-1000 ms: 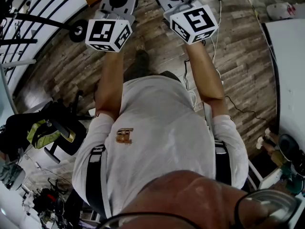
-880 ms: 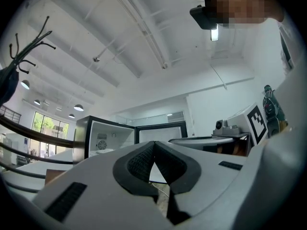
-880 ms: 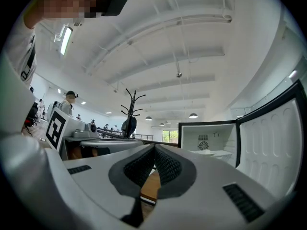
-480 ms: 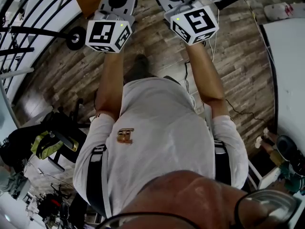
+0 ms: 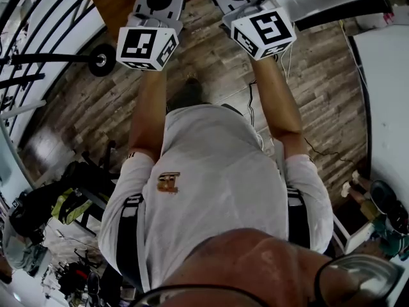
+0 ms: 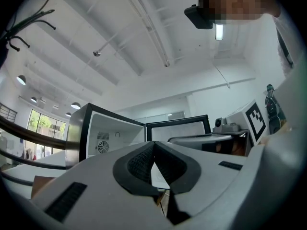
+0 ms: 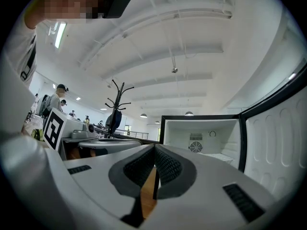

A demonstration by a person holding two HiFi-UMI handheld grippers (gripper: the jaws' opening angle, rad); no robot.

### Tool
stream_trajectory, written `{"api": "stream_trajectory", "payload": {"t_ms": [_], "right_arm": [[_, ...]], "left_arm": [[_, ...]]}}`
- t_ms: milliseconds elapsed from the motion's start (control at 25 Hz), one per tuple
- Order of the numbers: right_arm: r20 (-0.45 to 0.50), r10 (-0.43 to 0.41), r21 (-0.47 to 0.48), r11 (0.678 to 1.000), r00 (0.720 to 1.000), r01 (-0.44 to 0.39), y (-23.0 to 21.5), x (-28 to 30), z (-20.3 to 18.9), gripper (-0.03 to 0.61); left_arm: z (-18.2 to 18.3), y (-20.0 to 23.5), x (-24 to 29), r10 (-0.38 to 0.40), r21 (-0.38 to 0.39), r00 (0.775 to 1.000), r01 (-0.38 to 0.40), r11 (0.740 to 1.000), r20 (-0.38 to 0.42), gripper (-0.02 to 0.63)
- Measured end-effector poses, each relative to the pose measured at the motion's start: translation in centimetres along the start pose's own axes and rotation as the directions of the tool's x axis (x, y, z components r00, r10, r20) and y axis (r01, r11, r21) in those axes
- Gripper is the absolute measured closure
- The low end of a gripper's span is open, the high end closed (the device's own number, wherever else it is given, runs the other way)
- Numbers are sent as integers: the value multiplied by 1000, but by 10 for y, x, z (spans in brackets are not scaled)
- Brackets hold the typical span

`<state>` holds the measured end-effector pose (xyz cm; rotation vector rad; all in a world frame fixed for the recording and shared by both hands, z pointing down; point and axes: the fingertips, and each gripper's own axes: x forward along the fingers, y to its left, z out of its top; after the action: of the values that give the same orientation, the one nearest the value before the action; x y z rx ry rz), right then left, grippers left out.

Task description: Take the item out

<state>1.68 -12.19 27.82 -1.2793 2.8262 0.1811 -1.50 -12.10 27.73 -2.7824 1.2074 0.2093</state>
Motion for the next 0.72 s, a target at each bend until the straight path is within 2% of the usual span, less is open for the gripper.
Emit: {"api": "stream_trajectory", "payload": {"t_ms": [440,720], "right_arm": [[-21,-43,-7,999,999,43,-62,102,-15,546],[-42,-77,-20,997,996,76,-79,152,-22,546]], "left_arm": [[-16,86,77,-57,0,998,57,998,5,595],[-27,129,101,-95,-7,995,95,995,11,595]]}}
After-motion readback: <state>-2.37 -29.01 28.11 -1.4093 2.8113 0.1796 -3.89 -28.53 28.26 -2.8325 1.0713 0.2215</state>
